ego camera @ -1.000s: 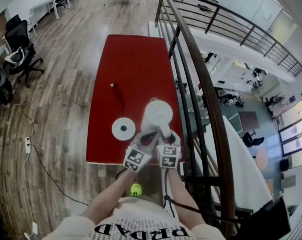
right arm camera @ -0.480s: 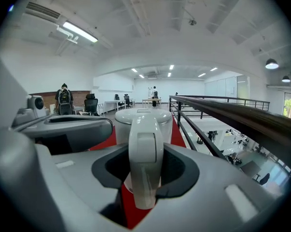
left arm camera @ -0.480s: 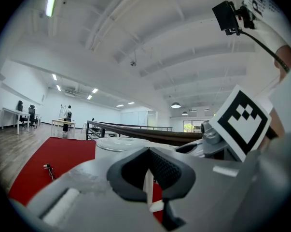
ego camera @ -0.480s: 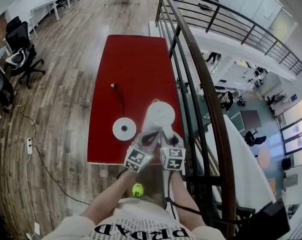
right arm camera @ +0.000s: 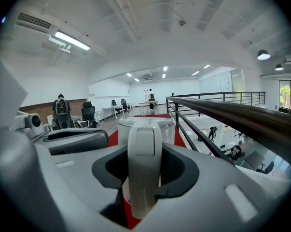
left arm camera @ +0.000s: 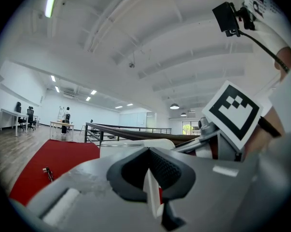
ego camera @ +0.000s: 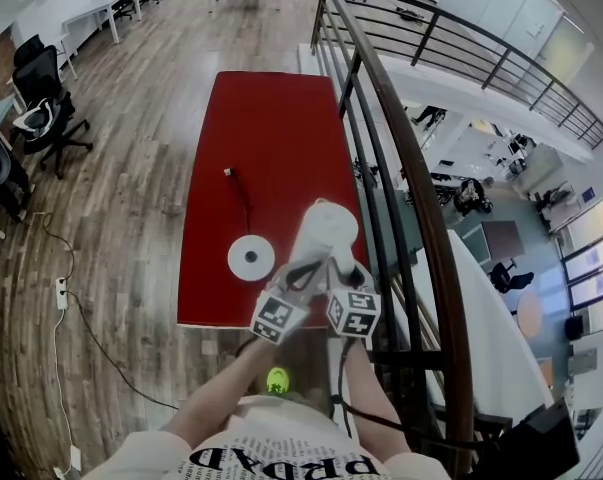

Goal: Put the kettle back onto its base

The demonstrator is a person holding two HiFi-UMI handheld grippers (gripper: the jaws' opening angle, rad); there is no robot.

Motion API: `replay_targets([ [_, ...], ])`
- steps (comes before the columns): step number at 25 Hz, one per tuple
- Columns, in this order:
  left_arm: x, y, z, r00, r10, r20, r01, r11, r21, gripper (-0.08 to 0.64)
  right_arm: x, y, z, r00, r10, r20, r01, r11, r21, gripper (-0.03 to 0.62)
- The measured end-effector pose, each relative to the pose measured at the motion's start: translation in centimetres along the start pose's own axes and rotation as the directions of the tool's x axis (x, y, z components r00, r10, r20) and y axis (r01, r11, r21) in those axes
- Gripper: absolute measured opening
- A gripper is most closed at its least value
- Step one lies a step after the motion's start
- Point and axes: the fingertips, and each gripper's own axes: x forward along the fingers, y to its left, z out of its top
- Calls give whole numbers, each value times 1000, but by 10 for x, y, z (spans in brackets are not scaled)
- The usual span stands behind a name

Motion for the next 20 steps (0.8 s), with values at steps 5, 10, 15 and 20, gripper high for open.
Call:
replay_targets([
  [5,-6,2,11,1000,6,18,-6,1000,7,-9,-2,2,5,1000,8,-10,-8,1000,-5,141],
  [10,-15,7,19,999,26,30,-27,999,18,-9,-4,13,13,999,43,-7,-43,999,-24,140],
  [15,-23,14,19,998,61,27,-62,998,31,-9,-3,30,30,994,103,29,-101,994,-43,140],
  [20,-36,26,26,993,116,29,-117,992,38,-9,-3,46,55,982,168,90,-164,985,-56,139],
])
